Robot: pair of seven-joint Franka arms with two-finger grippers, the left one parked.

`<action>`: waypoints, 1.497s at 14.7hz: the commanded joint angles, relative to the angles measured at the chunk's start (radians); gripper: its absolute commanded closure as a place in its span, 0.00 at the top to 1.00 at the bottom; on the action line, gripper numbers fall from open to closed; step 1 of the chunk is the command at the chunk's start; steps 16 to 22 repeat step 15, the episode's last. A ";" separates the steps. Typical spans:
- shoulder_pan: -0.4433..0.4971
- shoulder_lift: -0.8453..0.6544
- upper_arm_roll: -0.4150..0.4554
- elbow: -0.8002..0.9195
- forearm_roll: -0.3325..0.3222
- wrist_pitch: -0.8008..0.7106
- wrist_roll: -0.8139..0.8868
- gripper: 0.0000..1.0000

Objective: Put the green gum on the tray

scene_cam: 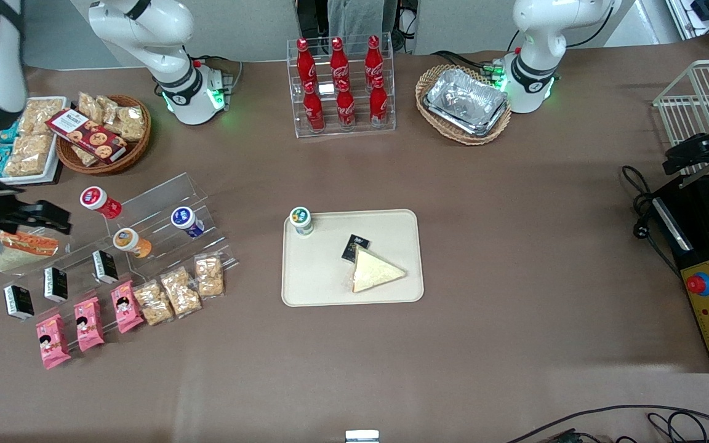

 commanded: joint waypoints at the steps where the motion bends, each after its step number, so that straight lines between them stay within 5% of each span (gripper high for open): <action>1: 0.010 -0.022 -0.027 0.001 0.035 -0.012 -0.026 1.00; 22: 0.014 -0.145 -0.059 -0.132 0.078 -0.015 -0.023 1.00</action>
